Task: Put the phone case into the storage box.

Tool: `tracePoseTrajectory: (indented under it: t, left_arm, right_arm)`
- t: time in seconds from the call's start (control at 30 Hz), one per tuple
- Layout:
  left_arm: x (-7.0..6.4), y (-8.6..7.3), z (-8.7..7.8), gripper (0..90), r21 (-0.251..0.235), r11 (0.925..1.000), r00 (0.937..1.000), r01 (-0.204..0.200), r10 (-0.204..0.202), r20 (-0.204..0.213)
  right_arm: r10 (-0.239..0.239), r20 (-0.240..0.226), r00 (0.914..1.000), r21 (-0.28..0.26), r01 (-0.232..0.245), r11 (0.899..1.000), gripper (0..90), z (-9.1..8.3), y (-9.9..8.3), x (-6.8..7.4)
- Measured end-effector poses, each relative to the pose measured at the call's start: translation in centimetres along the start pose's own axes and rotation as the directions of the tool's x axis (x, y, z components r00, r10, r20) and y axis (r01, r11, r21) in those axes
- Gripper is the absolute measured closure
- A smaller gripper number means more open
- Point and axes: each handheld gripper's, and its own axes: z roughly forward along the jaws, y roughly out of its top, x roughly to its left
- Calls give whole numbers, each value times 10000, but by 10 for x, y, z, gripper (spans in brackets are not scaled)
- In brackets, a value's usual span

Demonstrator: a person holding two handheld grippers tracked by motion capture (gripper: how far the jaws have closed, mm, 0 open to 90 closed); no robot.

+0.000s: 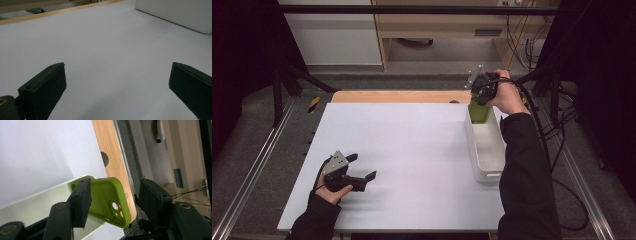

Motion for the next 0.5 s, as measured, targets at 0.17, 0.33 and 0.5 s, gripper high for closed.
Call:
tracePoseTrajectory:
  t: [0.17, 0.33, 0.5]
  left_arm:
    - [0, 0, 0, 10, 17, 10000, 10000, -13, 13, -4]
    - [0, 0, 0, 10, 37, 10000, 10000, -28, 28, -10]
    - [-1, 0, 1, 10, 35, 10000, 10000, -49, 50, -11]
  right_arm:
    - [510, 82, 9987, -463, -506, 9976, 396, -9, 2, 2]
    - [937, 273, 9952, -940, -908, 9914, 341, -19, 3, 3]
    - [1467, 454, 9881, -997, -1416, 9849, 287, -26, 3, 3]
